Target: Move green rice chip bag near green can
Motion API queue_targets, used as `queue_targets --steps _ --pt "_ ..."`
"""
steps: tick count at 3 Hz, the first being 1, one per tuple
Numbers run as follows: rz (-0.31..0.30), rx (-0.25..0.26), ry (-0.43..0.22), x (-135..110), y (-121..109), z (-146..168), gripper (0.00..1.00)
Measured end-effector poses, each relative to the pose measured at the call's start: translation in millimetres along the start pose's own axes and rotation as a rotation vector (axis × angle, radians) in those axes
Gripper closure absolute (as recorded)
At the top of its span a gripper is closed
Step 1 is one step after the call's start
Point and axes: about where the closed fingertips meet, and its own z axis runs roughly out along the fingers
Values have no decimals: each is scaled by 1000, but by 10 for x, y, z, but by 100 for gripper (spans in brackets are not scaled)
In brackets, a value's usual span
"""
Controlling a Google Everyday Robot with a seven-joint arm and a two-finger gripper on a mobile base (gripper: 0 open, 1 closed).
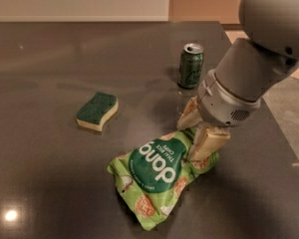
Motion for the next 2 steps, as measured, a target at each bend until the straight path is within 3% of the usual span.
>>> queue_targets --steps 1,2 --pt "89 30 13 177 -120 -170 90" --pt "217 82 39 432 -302 -342 100"
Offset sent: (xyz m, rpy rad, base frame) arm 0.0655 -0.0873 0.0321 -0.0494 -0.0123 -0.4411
